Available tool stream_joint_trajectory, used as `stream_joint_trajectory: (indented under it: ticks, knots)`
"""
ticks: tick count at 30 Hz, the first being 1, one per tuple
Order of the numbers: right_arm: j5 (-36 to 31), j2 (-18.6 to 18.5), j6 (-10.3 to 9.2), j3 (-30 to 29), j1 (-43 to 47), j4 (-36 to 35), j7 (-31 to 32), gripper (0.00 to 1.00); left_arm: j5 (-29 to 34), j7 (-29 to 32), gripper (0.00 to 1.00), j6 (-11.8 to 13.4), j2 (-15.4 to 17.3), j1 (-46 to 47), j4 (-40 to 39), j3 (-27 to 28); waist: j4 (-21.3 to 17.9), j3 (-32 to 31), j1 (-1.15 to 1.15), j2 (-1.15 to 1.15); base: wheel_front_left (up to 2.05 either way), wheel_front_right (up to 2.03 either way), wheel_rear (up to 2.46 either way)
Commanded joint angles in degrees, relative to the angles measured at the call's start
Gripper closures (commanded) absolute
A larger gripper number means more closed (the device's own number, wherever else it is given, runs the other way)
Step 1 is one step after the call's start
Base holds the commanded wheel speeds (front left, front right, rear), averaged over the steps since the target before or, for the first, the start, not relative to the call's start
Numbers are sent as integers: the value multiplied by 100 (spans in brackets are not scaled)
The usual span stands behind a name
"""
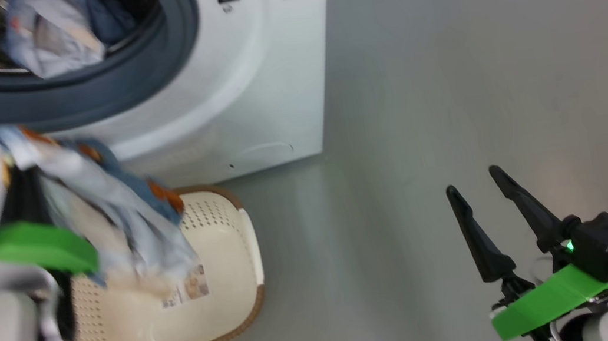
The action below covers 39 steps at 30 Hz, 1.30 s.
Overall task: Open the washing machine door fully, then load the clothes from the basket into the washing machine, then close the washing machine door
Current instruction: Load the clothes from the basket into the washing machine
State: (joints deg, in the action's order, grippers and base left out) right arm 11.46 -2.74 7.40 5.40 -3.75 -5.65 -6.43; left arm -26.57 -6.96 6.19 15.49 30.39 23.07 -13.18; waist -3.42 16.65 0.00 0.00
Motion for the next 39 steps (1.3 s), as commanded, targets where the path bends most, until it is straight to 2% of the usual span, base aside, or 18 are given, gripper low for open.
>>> stream_joint_trajectory:
  ticks: [1, 9, 21, 28, 33, 39]
  knots:
    - [91, -14, 9, 207, -181, -89, -88, 0, -32, 48, 100, -62, 319, 397, -16, 245, -292, 465, 0, 0, 0, 0, 0]
    - [293, -14, 9, 472, -527, 269, -471, 0, -151, 851, 100, -488, 818, 1778, 667, 256, -765, 1045, 0, 0, 0, 0, 0]
    - [765, -14, 9, 890, -1017, 749, -831, 0, 202, 2085, 100, -817, 1661, 3431, 1319, -54, -1412, 1795, 0, 0, 0, 0, 0]
    - [966, -14, 9, 1010, -1155, 761, -853, 0, 254, 2496, 100, -917, 1930, 3920, 1575, -118, -1698, 2075, 0, 0, 0, 0, 0]
    - [1085, -14, 9, 1063, -1206, 640, -855, 0, 306, 2708, 100, -961, 2239, 4379, 1621, -98, -1888, 2342, 0, 0, 0, 0, 0]
    - [1189, -14, 9, 1140, -1245, 552, -856, 0, 501, 2707, 100, -845, 2666, 4861, 1483, -52, -2055, 2594, 0, 0, 0, 0, 0]
